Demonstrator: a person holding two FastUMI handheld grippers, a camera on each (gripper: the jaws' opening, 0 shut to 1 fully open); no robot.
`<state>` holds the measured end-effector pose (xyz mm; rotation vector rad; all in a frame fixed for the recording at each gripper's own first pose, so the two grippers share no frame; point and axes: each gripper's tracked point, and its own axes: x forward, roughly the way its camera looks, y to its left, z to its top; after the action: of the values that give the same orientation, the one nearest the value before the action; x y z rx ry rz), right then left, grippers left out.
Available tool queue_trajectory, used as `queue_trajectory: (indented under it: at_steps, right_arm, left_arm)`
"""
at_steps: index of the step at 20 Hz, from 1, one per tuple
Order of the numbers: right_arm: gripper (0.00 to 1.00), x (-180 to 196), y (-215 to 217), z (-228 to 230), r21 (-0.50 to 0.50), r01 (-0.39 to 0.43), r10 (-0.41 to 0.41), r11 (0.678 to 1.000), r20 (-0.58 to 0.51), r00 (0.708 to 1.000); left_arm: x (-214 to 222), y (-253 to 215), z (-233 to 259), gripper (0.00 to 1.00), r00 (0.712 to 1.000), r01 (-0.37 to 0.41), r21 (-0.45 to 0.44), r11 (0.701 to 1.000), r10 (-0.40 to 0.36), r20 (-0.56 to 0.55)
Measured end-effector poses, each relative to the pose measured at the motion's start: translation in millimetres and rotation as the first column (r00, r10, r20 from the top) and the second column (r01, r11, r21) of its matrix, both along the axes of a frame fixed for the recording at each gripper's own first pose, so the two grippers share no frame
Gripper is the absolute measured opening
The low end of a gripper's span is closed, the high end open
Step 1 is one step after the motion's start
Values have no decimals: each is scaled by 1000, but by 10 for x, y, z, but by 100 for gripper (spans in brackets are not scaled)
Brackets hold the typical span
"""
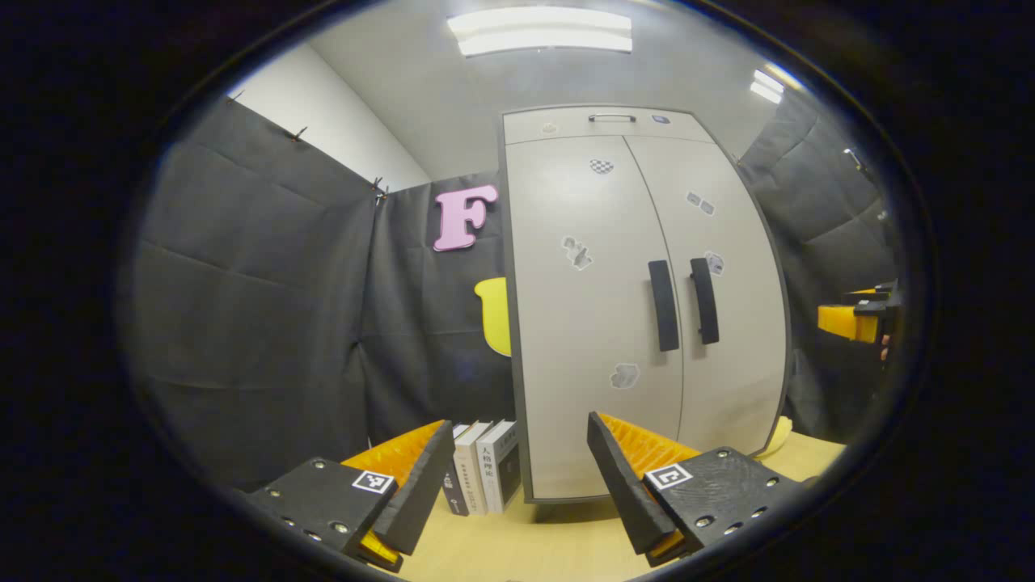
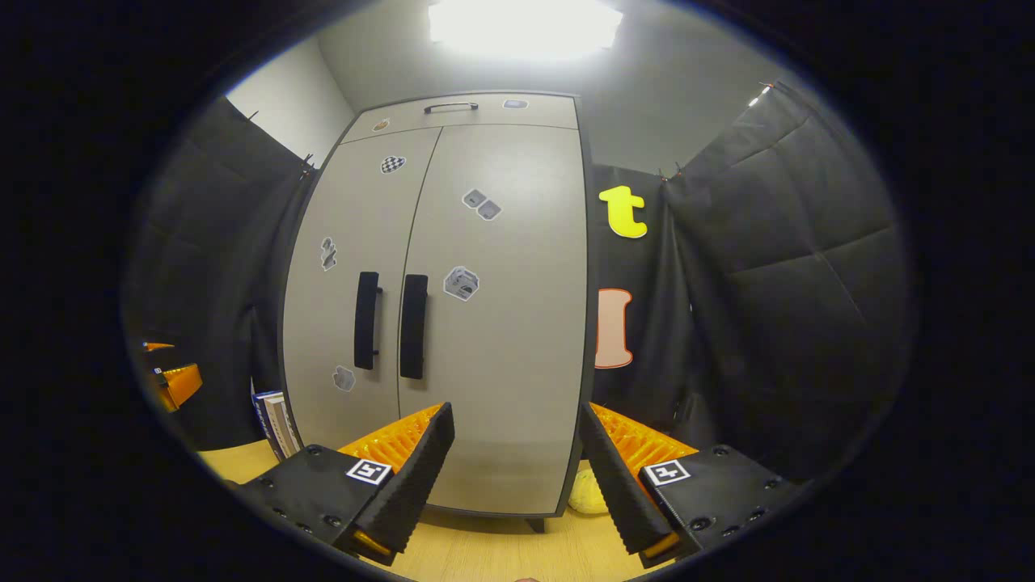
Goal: Open the right door of the double-door shoe cabinet with the right hand, and open the left door with the left hand.
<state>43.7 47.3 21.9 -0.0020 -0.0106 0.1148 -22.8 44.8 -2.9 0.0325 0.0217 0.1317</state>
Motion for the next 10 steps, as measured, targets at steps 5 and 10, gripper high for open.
queue_trajectory:
  at_steps: [5, 10]
  right_arm:
    - [98, 259, 324, 160, 11, -50, 50, 999, 8, 999]
    - [98, 488, 688, 307, 8, -98, 98, 995, 20, 995]
  left_arm:
    - [-151, 304, -50, 99, 997, -73, 21, 997, 73, -16]
    - [-293, 612, -96, 96, 989, -143, 27, 989, 143, -32]
